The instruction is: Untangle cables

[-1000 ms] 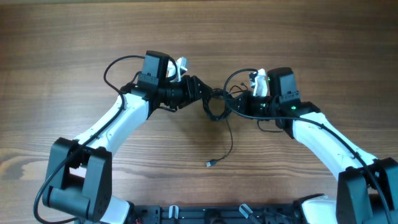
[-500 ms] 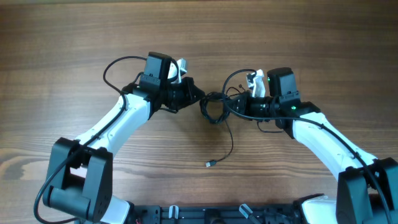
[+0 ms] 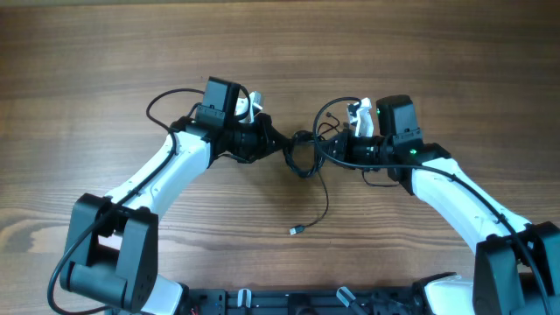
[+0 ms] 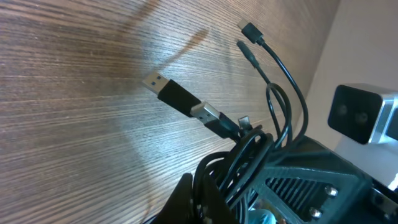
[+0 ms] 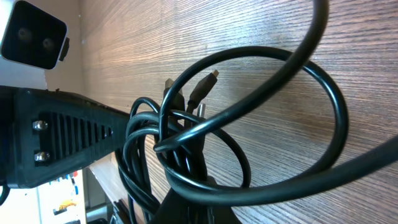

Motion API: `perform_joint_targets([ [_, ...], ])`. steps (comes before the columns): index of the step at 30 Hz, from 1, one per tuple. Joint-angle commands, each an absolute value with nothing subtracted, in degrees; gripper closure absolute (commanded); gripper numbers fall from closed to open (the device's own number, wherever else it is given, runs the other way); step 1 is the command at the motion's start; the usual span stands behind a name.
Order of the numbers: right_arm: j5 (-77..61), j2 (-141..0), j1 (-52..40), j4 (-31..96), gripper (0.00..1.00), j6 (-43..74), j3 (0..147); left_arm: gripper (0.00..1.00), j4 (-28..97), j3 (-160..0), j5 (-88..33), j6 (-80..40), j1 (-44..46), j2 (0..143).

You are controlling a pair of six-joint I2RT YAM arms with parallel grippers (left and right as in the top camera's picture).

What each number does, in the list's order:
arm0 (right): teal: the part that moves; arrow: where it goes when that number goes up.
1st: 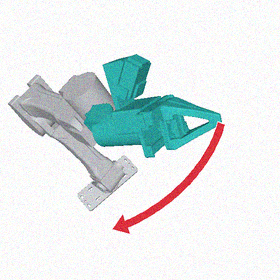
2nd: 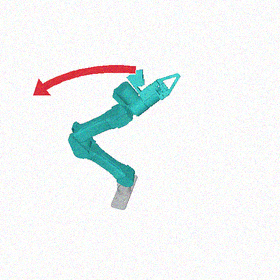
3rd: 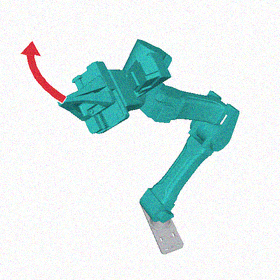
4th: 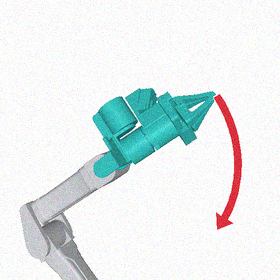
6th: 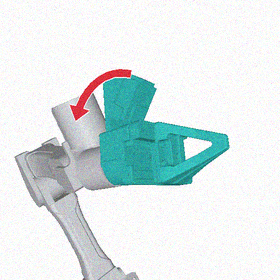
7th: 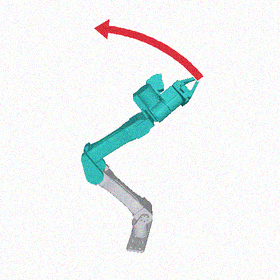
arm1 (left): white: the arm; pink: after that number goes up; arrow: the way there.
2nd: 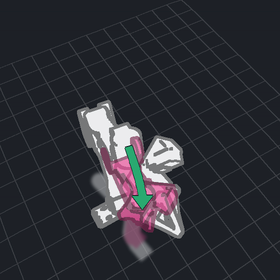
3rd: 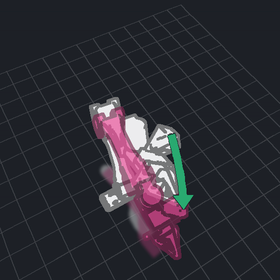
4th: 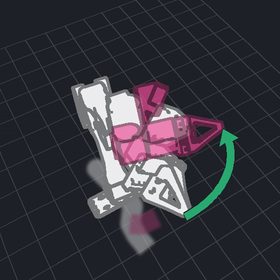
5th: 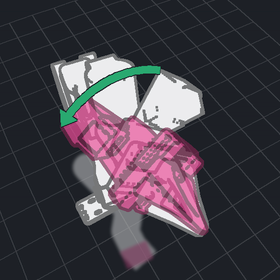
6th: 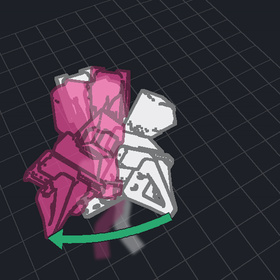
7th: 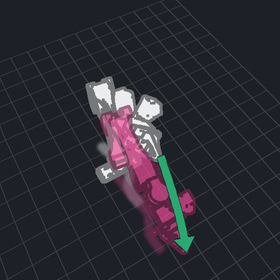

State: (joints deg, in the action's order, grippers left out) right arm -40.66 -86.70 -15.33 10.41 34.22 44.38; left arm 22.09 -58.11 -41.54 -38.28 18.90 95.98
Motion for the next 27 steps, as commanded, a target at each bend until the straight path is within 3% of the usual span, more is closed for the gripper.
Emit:
perform_joint_targets([
  [1,-36.8,-86.8,-15.6,10.2,0.96,36.8,44.5,0.96,22.1,-58.4,-46.0,-38.6,19.0,95.7],
  [6,-21.1,-86.8,-15.5,18.1,0.96,48.5,44.5,0.96,21.9,-58.4,-45.5,-36.2,12.9,94.6],
  [12,-20.6,-86.8,-15.5,17.8,0.96,49.2,44.5,0.96,20.2,-58.4,-45.4,-36.2,11.3,92.7],
  [13,-23.6,-86.8,-15.5,15.9,0.96,46.2,44.5,0.89,20.2,-58.4,-45.4,-36.2,11.4,92.7],
  [15,-32.1,-86.8,-15.6,9.6,0.96,41.8,44.5,0.51,20.4,-58.3,-45.4,-36.3,11.9,92.8],
  [18,-40.1,-86.8,-15.6,2.6,0.96,39.9,44.5,0.46,20.4,-58.3,-45.4,-38.6,13.1,92.8],
  [21,-43.0,-86.8,-15.6,0.4,0.96,39.6,44.5,0.46,20.4,-58.3,-45.4,-42.3,14.0,92.8],
  [24,-43.0,-86.8,-15.6,0.4,0.96,39.6,44.5,0.54,20.3,-58.3,-46.0,-44.4,14.1,92.8],
  [25,-43.0,-86.8,-15.6,0.4,0.96,39.6,44.5,0.59,20.2,-58.3,-46.6,-44.4,14.1,92.8],
  [26,-42.9,-86.8,-15.6,0.4,0.96,39.6,44.5,0.73,20.0,-58.3,-47.4,-44.4,14.1,92.8],
  [27,-43.0,-86.8,-15.6,0.4,0.96,39.6,44.5,0.80,19.9,-58.3,-47.8,-44.5,14.1,92.8],
])
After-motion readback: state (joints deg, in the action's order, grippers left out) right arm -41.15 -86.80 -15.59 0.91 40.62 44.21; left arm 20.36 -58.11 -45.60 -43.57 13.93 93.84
